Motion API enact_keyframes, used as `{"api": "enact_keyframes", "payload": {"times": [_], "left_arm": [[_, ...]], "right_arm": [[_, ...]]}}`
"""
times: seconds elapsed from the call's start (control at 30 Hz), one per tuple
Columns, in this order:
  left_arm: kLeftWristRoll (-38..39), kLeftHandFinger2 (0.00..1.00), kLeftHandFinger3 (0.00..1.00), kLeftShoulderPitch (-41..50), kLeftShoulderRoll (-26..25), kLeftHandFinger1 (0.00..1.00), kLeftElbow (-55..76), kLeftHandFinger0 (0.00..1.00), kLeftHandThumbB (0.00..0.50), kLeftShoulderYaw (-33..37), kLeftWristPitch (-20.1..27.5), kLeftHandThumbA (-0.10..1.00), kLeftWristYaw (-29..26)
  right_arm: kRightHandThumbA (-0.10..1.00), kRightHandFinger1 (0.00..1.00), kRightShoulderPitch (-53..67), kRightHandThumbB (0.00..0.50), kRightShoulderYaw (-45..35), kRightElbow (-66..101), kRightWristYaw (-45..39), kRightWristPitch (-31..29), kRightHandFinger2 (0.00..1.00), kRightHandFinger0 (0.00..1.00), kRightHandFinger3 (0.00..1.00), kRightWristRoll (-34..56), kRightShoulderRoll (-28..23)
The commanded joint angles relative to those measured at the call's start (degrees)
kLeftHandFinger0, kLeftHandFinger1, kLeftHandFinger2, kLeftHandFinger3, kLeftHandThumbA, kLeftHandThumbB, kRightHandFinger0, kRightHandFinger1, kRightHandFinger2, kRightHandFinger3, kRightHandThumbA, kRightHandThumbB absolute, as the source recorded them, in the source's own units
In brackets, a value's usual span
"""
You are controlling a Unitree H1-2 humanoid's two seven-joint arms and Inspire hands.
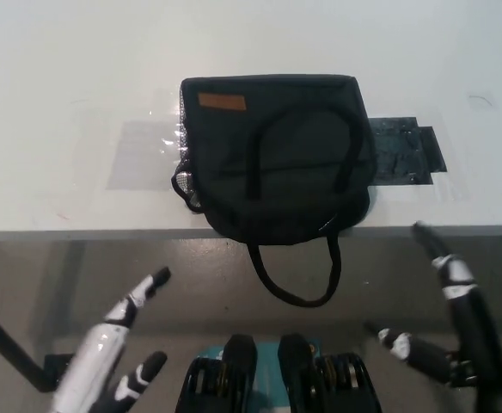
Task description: A soft travel bag is kept infront of the robot in the middle of the desk and the robot uses both its hands to press it to reduce its size
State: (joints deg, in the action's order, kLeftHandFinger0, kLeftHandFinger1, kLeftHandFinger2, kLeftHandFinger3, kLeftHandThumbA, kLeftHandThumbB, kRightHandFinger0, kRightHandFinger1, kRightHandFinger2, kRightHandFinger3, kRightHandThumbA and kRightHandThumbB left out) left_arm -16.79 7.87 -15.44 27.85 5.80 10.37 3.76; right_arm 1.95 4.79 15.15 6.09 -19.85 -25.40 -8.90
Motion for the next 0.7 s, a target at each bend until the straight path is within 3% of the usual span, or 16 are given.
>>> {"api": "enact_keyframes", "payload": {"times": [0.0, 0.1, 0.17, 0.23, 0.37, 0.47, 0.57, 0.6, 0.67], "left_arm": [[-2.3, 1.0, 1.0, -5.1, -2.2, 1.0, 7.6, 1.0, 0.366, -3.6, 0.4, 1.0, 0.7], [-0.4, 1.0, 1.0, -10.8, -3.1, 1.0, 9.7, 1.0, 0.381, -5.6, -3.4, 1.0, 2.2], [0.1, 1.0, 1.0, -15.2, -3.9, 1.0, 9.7, 1.0, 0.388, -6.4, -5.3, 1.0, 3.4], [0.5, 1.0, 1.0, -19.2, -4.0, 1.0, 9.7, 1.0, 0.401, -7.0, -8.0, 1.0, 4.3], [-2.5, 1.0, 1.0, -30.4, -4.9, 1.0, 7.6, 1.0, 0.365, -6.5, -12.0, 1.0, 6.7], [-7.0, 1.0, 1.0, -41.5, -5.0, 1.0, 2.4, 1.0, 0.319, -4.1, -16.7, 1.0, 9.6], [-7.7, 1.0, 1.0, -46.4, -5.5, 1.0, -3.7, 1.0, 0.255, -2.7, -15.9, 1.0, 10.1], [-10.3, 1.0, 1.0, -49.9, -6.1, 1.0, -8.0, 1.0, 0.244, -1.3, -16.2, 1.0, 10.7], [-12.3, 1.0, 1.0, -52.9, -6.5, 1.0, -12.4, 1.0, 0.242, 0.1, -16.7, 1.0, 10.9]], "right_arm": [[1.0, 1.0, -3.9, 0.328, -2.9, 6.3, -0.3, 1.4, 1.0, 1.0, 1.0, -1.3, -1.2], [1.0, 1.0, -8.1, 0.341, -3.7, 7.3, -1.7, 4.0, 1.0, 1.0, 1.0, -1.3, -1.5], [1.0, 1.0, -10.9, 0.316, -3.6, 7.6, -3.0, 4.5, 1.0, 1.0, 1.0, 0.0, -2.1], [1.0, 1.0, -14.1, 0.336, -3.4, 7.7, -4.4, 6.7, 1.0, 1.0, 1.0, 1.3, -2.1], [1.0, 1.0, -22.1, 0.346, -2.8, 7.8, -7.4, 11.9, 1.0, 1.0, 1.0, 2.3, -1.5], [1.0, 1.0, -31.3, 0.305, -2.0, 4.6, -10.3, 18.1, 1.0, 1.0, 1.0, 0.9, -1.2], [1.0, 1.0, -35.7, 0.287, -1.7, 2.1, -11.1, 20.6, 1.0, 1.0, 1.0, 0.8, -0.9], [1.0, 1.0, -38.9, 0.261, -1.5, -0.6, -11.6, 21.7, 1.0, 1.0, 1.0, 1.2, -0.9], [1.0, 1.0, -42.2, 0.257, -1.2, -4.2, -12.1, 22.3, 1.0, 1.0, 1.0, 1.9, -0.9]]}}
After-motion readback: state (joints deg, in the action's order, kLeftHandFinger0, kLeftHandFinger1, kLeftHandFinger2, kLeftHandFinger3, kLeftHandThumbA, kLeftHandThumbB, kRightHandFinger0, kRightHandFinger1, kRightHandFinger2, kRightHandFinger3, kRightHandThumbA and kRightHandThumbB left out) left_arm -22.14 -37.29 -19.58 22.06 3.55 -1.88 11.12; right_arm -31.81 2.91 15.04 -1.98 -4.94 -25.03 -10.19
